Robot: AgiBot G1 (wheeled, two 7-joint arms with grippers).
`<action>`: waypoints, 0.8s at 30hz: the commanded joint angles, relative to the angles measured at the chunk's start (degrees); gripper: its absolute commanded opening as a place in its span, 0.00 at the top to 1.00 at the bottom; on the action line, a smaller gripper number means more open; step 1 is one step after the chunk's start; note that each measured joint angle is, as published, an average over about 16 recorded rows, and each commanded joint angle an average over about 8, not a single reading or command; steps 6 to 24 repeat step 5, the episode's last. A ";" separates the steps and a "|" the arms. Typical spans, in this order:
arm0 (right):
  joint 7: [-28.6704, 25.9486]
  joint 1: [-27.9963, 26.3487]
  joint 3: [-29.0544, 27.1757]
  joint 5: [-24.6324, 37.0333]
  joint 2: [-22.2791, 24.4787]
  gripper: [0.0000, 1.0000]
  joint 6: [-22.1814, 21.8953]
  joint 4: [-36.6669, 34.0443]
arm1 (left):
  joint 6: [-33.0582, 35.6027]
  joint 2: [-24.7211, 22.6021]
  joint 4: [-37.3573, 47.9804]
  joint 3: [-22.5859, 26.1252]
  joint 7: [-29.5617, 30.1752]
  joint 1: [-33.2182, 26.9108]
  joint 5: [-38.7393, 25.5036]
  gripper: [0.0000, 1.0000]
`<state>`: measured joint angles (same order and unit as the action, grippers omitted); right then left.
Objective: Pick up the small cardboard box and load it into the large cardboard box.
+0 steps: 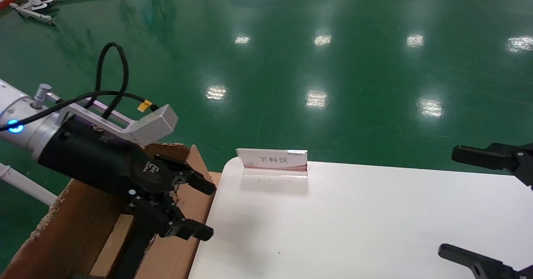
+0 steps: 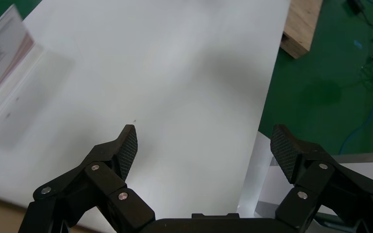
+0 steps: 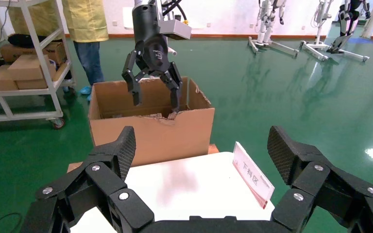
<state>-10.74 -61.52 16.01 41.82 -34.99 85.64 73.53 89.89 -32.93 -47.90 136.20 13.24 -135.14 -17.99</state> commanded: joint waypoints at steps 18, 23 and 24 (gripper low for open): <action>0.00 0.00 0.00 0.00 0.00 0.00 0.00 0.00 | -0.20 -0.12 -0.86 -4.40 0.00 2.62 -0.99 0.00; 0.00 0.00 0.00 0.00 0.00 0.00 0.00 0.00 | -0.20 -0.12 -0.86 -4.40 0.00 2.62 -0.99 0.00; 0.00 0.00 0.00 0.00 0.00 0.00 0.00 0.00 | -0.20 -0.12 -0.86 -4.40 0.00 2.62 -0.99 0.00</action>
